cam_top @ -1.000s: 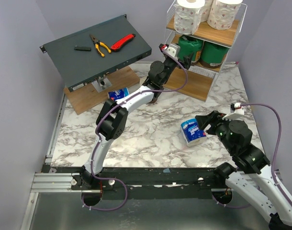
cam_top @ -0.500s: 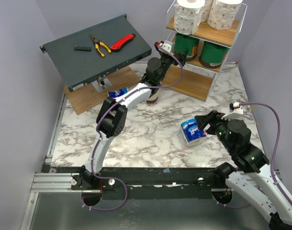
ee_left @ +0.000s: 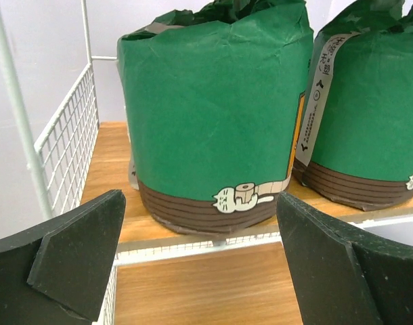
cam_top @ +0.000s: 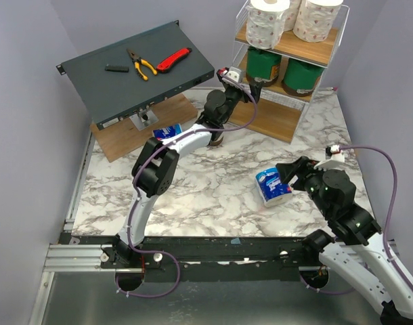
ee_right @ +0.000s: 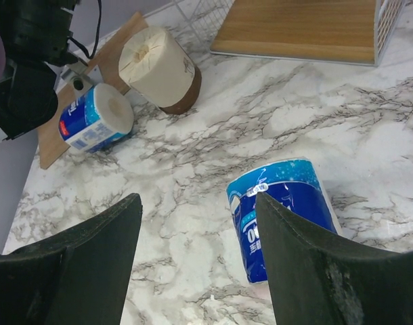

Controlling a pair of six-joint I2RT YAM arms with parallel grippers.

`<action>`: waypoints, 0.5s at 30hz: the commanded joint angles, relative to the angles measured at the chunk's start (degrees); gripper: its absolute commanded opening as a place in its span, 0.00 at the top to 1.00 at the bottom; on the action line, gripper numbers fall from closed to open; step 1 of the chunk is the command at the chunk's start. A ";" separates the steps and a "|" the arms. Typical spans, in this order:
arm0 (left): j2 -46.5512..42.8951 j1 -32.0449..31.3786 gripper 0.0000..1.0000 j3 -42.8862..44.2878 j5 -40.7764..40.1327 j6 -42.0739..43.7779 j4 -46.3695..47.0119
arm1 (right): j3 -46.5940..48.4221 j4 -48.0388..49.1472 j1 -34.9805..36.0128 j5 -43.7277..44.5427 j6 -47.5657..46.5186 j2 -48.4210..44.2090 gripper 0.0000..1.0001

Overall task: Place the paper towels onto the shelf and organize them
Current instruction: Place the paper towel on the shelf, then pick up the paper towel from the center of the board.

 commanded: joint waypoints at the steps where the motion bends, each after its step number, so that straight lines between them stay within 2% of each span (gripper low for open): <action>1: -6.64 0.01 0.02 -4.65 1.22 -1.61 6.62 | -0.74 -0.20 -0.17 1.28 0.32 -1.39 0.29; 8: -6.59 1.21 0.02 -4.75 3.09 -4.28 7.36 | -0.81 -0.33 -0.15 0.86 0.59 -2.93 0.29; 15: -3.55 1.57 0.02 0.39 5.08 -5.42 3.42 | -1.00 0.16 -0.16 0.76 0.41 -2.71 0.29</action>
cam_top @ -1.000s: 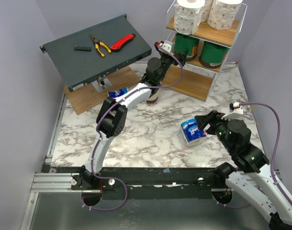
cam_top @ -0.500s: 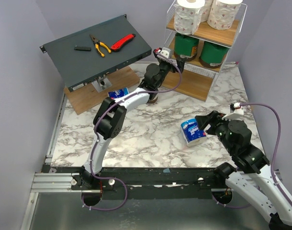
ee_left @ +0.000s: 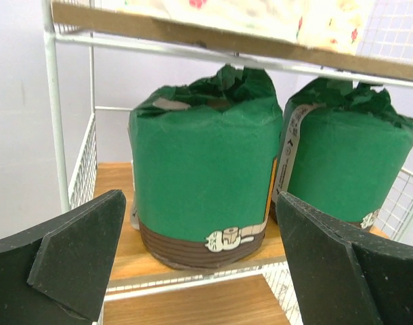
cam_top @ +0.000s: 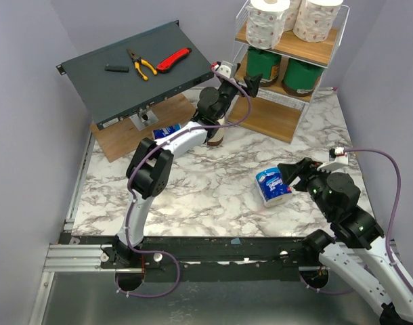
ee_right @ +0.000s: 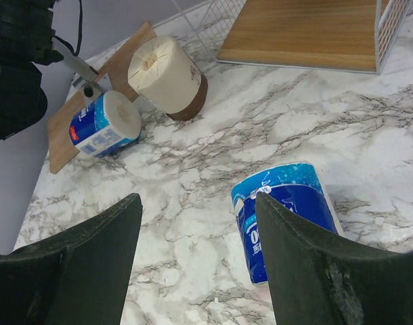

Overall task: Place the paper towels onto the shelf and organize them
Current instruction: Pick up the paper towel from the center of the board.

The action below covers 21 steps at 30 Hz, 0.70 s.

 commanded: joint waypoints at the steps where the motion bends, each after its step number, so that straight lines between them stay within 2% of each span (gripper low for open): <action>1: 1.89 0.43 0.02 5.88 2.92 -1.78 -2.37 | -0.93 0.20 -0.15 0.74 0.29 -0.10 0.29; 9: 7.73 0.29 0.03 16.57 4.23 -4.47 -9.23 | -1.10 0.64 -0.15 0.35 0.16 0.33 0.29; 21: 9.10 -0.17 0.04 16.79 4.81 -5.05 -9.81 | -1.31 1.16 -0.22 0.23 -0.03 0.80 0.29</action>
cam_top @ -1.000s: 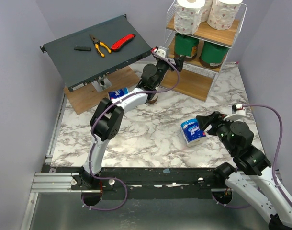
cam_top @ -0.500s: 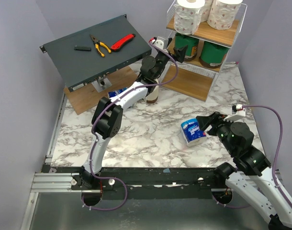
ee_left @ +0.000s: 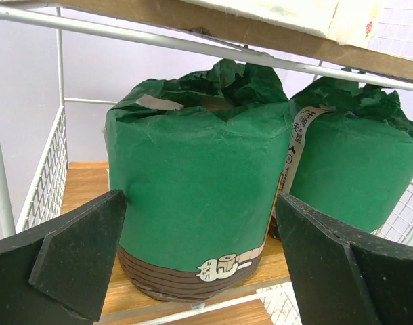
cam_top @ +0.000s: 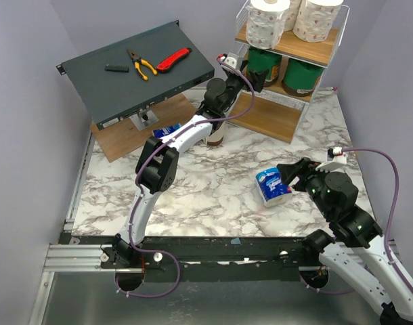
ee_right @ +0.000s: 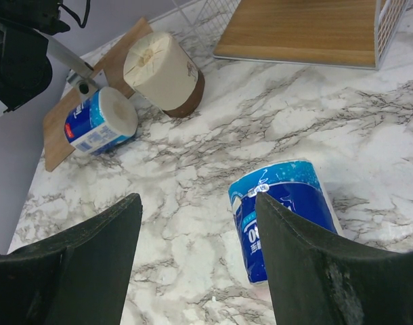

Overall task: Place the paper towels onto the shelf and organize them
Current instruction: Pick up the paper towel from the center of the board.

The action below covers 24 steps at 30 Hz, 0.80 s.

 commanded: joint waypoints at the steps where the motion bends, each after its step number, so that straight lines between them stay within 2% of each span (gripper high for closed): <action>1: 1.16 -0.52 0.04 1.58 2.08 -0.83 -0.70 | -0.77 0.95 -0.20 0.26 0.04 0.32 0.29; 24: 3.68 -2.07 0.05 3.30 2.93 -2.28 -1.07 | -0.90 1.08 -0.15 0.60 -0.05 0.34 0.29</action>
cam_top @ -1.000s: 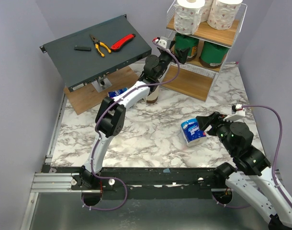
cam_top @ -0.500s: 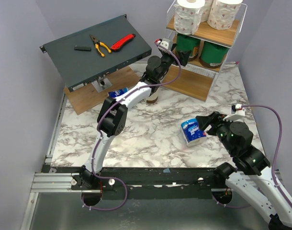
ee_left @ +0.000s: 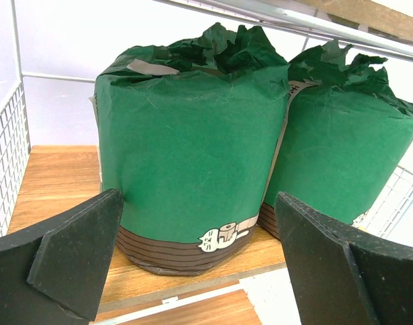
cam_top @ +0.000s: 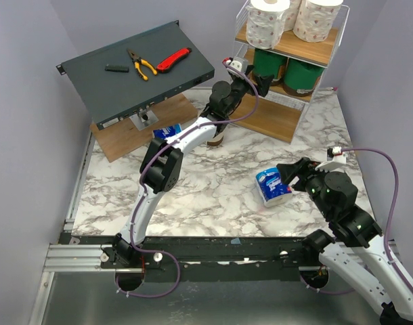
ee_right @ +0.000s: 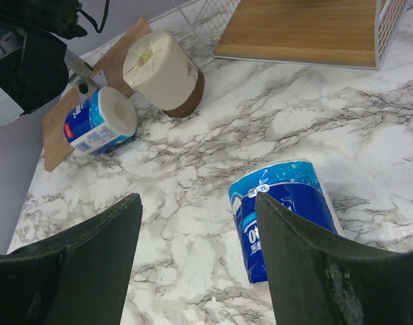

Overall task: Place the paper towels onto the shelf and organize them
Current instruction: Pick up the paper towel from the center of the board.

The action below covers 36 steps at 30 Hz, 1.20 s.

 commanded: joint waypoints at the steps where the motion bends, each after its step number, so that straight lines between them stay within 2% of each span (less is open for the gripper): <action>1: 1.01 -0.76 0.05 1.45 1.86 -0.83 -0.46 | -0.84 0.79 -0.15 0.61 -0.07 0.03 0.29; 7: 0.22 -0.92 0.06 0.48 1.88 -0.71 0.40 | -0.82 0.79 -0.15 0.60 -0.11 -0.10 0.29; 15: -4.31 -0.87 0.06 -5.87 1.28 1.23 3.82 | -0.79 0.88 -0.22 0.64 -0.14 -0.18 0.29; 21: -11.19 -0.48 0.05 -15.51 -0.06 5.32 6.72 | -0.78 0.85 -0.14 0.32 -0.22 -0.83 0.29; 31: -26.57 -0.14 0.05 -35.96 -1.36 5.24 14.41 | -1.20 1.36 -0.15 -0.17 -0.34 -1.12 0.29; 34: -32.14 -0.93 0.07 -42.84 -3.81 4.17 14.10 | -1.63 1.88 -0.22 -0.39 -0.26 -1.37 0.29; 36: -36.43 -1.99 0.08 -46.57 -7.27 3.08 9.89 | -1.98 2.27 -0.19 -0.66 -0.19 -1.35 0.29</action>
